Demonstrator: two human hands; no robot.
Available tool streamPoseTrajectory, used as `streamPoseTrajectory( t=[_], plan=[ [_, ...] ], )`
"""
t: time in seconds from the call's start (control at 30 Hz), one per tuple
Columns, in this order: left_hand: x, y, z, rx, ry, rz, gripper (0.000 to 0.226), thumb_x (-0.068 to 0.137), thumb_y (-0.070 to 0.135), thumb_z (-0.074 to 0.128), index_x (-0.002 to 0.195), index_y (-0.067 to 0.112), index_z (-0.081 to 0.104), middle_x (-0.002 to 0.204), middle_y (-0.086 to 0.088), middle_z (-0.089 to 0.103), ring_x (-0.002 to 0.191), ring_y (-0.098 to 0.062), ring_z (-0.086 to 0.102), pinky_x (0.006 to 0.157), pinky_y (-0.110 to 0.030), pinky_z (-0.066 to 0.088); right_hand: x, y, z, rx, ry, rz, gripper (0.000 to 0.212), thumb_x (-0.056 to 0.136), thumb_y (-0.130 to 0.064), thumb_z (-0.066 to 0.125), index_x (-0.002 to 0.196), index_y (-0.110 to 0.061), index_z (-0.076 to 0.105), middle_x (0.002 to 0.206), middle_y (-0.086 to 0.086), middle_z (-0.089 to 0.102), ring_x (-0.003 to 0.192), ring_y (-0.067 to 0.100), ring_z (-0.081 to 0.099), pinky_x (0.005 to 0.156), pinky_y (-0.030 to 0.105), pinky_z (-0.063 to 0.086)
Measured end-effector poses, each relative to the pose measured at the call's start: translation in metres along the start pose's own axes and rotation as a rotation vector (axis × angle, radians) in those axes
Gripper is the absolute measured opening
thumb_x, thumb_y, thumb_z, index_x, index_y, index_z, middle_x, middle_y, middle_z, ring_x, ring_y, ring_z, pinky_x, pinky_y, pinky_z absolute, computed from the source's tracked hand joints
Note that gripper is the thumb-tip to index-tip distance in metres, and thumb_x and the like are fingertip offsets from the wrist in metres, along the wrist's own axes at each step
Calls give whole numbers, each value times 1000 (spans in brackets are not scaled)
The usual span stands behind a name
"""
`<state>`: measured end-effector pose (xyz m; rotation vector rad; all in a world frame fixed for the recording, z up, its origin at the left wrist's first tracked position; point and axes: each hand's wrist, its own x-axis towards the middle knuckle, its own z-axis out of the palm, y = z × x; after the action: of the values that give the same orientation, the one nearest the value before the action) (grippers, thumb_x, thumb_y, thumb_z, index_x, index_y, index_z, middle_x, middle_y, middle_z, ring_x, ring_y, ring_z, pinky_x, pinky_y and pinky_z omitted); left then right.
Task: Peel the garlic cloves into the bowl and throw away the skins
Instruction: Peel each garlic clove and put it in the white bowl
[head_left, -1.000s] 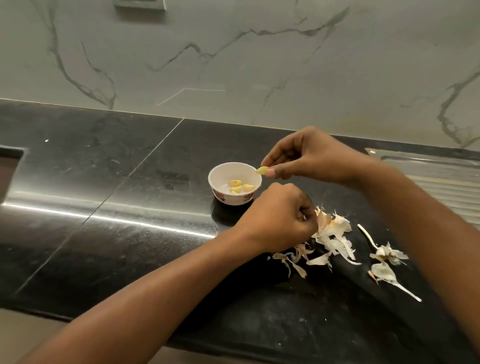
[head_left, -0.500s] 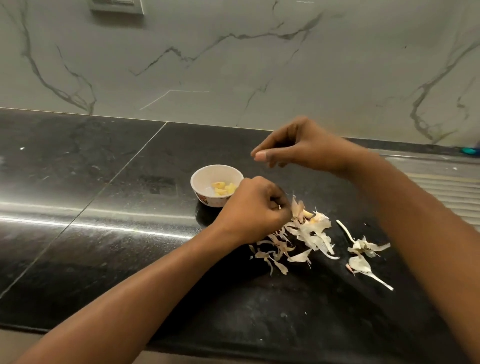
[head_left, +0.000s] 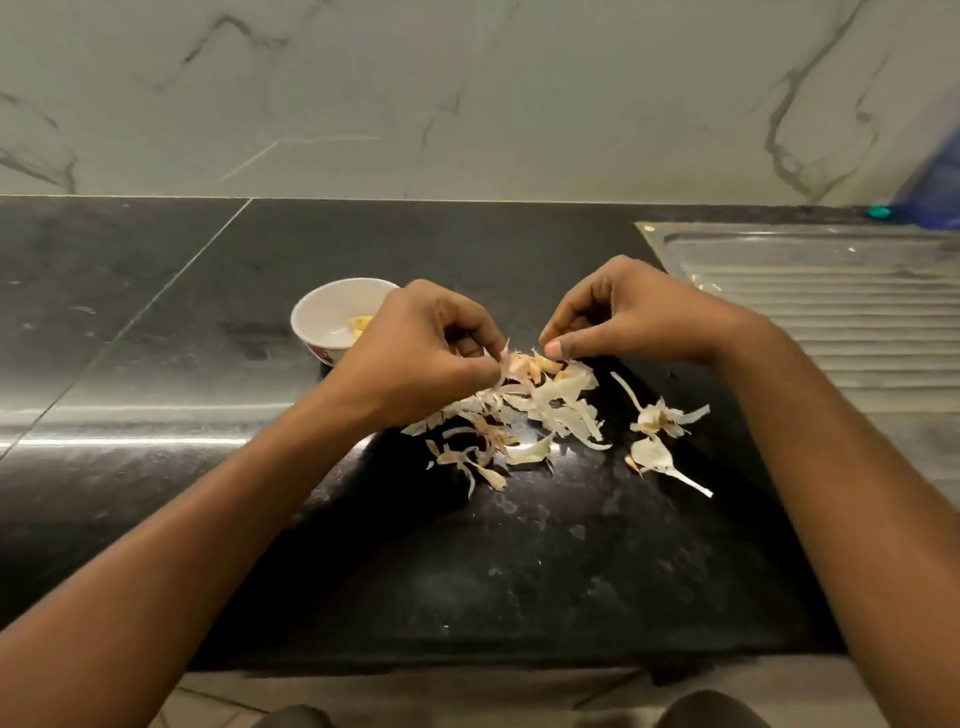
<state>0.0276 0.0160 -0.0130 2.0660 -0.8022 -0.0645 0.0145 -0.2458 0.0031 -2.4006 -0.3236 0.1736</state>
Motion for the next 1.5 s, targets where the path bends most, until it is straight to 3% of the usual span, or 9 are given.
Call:
streamPoseTrajectory(
  t=[0.2,0.37,0.47,0.57,0.8,0.97,1.2,1.33,1.5],
  plan=[
    [1,-2,-1,-21,-30,9,16,81,8,73,81,19,85,66,1,75,56,-18,60,57,-30,49,1,-1,6,-90,-32,-6,8,87,-33,89,94,-31,86,79,-3,78,68,9,66,65,24,52],
    [1,2,-3,-99,-66,4,17,83,14,67,82,11,84,63,3,72,52,-4,56,52,-13,41,1,-1,8,-120,-21,-6,8,85,-31,90,91,-28,85,79,-6,77,69,8,67,64,25,55],
    [2,0,-4,-111,-17,8,17,86,16,68,80,13,84,69,-5,75,57,-19,61,58,-25,47,0,-1,6,-109,-2,-31,8,87,-34,89,91,-30,84,87,-3,78,84,21,72,76,39,60],
    [3,-3,-1,-65,42,21,14,93,16,77,80,14,83,70,-3,76,67,-31,68,60,-42,52,-2,-2,1,-34,47,-67,9,90,-31,87,95,-25,82,89,-5,80,84,16,75,75,26,60],
    [3,-5,-1,-68,29,21,8,87,22,86,85,15,84,69,5,75,58,-3,60,56,-16,43,-5,-4,0,138,82,-154,11,94,-24,84,102,-17,82,80,-1,78,70,7,67,66,18,50],
    [3,-6,2,-84,46,36,19,93,32,80,82,16,84,61,1,68,56,-8,51,52,-24,38,-7,-7,0,229,85,-234,15,89,-15,88,104,-13,83,88,4,77,79,12,67,75,20,53],
    [2,-7,0,-150,33,27,12,82,21,91,86,12,83,74,-1,77,62,-11,66,59,-24,49,-7,-7,1,292,28,-271,28,89,-8,84,117,-9,81,104,5,83,100,20,79,88,25,60],
    [2,-6,1,-240,57,-7,12,85,19,87,88,7,83,68,-3,74,55,-8,61,51,-19,46,-7,-7,1,302,51,-284,29,90,-10,82,120,-9,80,103,4,83,92,16,78,80,22,59],
    [4,-5,-1,-405,59,-79,15,90,13,81,98,0,81,86,-19,78,61,-20,65,48,-23,51,-5,-7,2,249,48,-315,31,93,-13,80,123,-10,79,111,5,82,101,33,77,84,40,63]
  ],
)
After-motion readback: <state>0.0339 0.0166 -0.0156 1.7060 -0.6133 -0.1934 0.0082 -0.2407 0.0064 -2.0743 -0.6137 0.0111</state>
